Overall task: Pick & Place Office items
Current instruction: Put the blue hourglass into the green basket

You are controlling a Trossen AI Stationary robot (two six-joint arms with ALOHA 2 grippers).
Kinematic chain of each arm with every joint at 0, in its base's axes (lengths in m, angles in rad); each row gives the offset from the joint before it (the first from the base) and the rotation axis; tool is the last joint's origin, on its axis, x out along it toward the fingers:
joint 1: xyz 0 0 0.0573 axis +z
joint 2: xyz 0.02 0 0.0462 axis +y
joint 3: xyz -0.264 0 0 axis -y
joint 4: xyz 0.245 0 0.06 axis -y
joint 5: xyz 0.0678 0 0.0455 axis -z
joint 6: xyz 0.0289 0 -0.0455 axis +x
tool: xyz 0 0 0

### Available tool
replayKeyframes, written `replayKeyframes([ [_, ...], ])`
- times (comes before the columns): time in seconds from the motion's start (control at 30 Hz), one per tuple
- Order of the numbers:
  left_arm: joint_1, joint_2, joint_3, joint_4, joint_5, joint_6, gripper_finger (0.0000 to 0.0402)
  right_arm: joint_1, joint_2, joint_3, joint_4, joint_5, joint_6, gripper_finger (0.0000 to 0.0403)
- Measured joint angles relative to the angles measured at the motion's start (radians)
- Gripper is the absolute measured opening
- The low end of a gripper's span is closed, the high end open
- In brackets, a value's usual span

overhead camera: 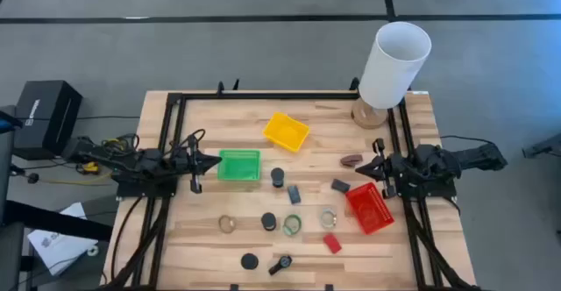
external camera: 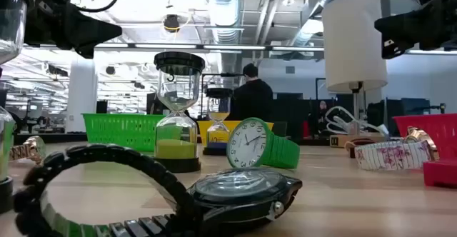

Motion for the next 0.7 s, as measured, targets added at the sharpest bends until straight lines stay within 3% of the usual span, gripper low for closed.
replayKeyframes([
  [0.47, 0.0, 0.0, 0.0, 0.038, 0.0, 0.007, 0.0004, 0.0, 0.0, 0.0, 0.047, 0.023, 0.006, 0.0001],
  [0.7, 0.0, 0.001, 0.0, 0.123, 0.012, 0.008, 0.0057, 0.001, 0.0, 0.002, 0.153, 0.023, 0.007, 0.0001],
])
